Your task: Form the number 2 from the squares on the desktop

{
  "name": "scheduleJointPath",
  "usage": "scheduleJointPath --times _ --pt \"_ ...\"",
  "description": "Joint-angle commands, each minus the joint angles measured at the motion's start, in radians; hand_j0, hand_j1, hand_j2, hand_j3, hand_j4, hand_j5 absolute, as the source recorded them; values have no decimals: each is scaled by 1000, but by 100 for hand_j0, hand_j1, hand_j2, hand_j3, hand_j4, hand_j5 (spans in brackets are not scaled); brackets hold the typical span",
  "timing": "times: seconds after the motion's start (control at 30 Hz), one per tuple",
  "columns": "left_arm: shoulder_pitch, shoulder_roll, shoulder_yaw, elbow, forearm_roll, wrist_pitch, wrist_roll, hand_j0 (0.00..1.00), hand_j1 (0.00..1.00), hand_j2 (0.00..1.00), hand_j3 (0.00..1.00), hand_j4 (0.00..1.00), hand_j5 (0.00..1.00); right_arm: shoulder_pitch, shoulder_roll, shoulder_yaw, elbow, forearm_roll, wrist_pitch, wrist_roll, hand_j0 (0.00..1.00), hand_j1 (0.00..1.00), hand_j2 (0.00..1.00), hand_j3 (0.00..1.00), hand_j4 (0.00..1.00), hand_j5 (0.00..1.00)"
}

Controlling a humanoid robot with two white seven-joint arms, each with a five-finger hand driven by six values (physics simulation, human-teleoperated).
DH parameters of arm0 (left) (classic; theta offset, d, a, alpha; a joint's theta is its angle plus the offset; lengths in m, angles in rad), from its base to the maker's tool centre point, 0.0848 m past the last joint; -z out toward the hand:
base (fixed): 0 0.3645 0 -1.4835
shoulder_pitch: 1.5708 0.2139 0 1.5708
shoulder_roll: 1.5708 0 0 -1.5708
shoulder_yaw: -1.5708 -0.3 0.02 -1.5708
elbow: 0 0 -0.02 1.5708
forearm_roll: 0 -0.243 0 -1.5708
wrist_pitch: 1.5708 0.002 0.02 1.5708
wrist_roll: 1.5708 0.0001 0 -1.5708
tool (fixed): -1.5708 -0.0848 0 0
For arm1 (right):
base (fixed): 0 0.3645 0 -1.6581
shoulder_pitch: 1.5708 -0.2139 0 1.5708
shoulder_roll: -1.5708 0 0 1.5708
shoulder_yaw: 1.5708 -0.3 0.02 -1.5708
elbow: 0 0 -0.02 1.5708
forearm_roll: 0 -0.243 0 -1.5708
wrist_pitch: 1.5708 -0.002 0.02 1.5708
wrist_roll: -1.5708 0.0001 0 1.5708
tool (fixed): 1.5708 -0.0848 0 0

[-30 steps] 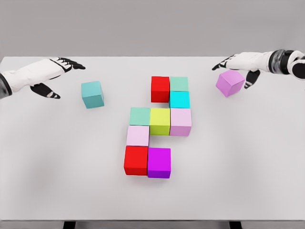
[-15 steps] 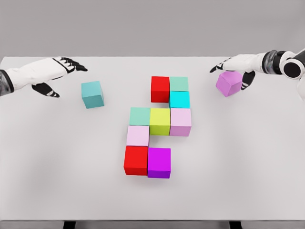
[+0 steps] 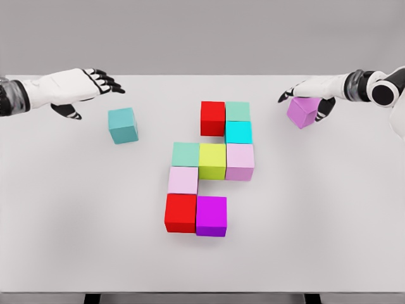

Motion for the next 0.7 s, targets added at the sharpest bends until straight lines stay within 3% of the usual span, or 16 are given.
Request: scheduleJointPath --times 0.0,0.2,0.33,0.53,0.67 --pt "0 -13 2 1 -16 0 0 100 100 100 100 100 100 0 0 -3 1 7 2 0 83 83 83 83 83 83" --pt "-3 -33 2 15 -62 0 -2 100 100 100 100 100 100 0 -1 -3 1 39 2 0 75 75 75 75 75 75" --pt "-2 -55 1 15 -68 0 -6 100 100 100 100 100 100 -3 -3 -4 -2 41 2 0 62 62 62 62 62 62" --pt "2 -81 -1 14 -68 0 -22 100 100 100 100 100 100 -17 -8 -10 -13 36 2 0 60 60 60 60 60 60" --pt "8 -99 1 15 -90 0 -22 100 100 100 100 100 100 -15 -35 -13 -85 29 2 0 56 56 56 56 56 56"
